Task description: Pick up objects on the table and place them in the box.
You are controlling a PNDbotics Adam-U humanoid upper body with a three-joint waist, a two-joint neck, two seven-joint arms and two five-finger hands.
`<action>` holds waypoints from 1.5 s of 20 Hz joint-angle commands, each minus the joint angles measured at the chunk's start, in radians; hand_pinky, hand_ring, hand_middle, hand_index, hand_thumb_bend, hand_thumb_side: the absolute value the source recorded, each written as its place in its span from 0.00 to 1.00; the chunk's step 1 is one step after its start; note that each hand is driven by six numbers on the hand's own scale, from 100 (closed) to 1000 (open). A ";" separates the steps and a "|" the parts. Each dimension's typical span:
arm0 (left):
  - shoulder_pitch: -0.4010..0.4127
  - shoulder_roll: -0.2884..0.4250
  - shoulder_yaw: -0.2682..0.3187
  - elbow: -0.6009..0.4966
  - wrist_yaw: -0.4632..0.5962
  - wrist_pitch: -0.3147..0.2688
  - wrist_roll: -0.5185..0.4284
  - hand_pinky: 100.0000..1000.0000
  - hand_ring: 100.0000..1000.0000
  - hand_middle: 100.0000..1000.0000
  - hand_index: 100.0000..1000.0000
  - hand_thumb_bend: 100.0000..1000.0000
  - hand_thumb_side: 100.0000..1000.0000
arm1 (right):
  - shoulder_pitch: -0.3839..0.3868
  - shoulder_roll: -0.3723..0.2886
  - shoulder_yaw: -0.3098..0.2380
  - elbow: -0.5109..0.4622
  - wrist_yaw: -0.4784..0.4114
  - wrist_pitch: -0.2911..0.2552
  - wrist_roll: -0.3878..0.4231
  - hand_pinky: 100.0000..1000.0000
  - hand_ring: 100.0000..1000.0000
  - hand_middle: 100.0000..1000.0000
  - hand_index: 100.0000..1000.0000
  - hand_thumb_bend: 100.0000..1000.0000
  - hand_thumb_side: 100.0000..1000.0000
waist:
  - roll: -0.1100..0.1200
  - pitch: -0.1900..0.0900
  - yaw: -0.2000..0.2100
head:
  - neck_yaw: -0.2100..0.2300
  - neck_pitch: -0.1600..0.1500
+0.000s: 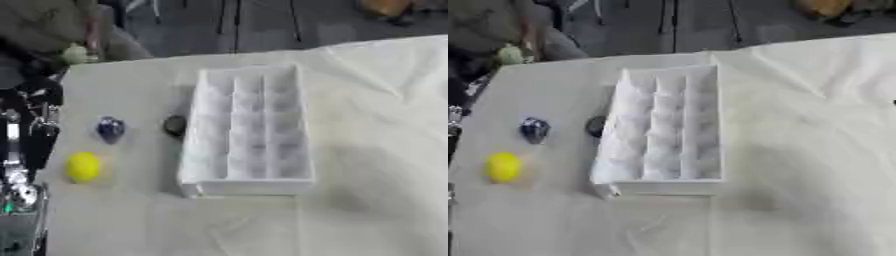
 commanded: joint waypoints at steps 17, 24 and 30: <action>0.008 0.048 0.004 -0.015 -0.011 0.006 -0.004 0.61 0.68 0.78 0.76 0.60 0.83 | -0.004 -0.009 -0.006 -0.025 0.002 0.001 0.001 0.71 0.60 0.66 0.86 0.17 0.64 | -0.012 -0.010 -0.001 | 0.001 -0.008; 0.045 0.206 -0.003 0.037 -0.240 0.125 -0.142 0.65 0.71 0.78 0.80 0.66 0.76 | -0.003 -0.014 -0.004 -0.025 0.003 0.004 0.005 0.71 0.60 0.66 0.86 0.17 0.64 | -0.003 -0.013 -0.009 | -0.002 -0.006; 0.089 0.252 0.028 0.032 -0.619 0.280 -0.427 0.70 0.73 0.76 0.82 0.73 0.68 | -0.001 -0.015 -0.002 -0.025 0.004 0.006 0.007 0.71 0.60 0.66 0.86 0.17 0.64 | 0.002 -0.014 -0.013 | -0.014 -0.011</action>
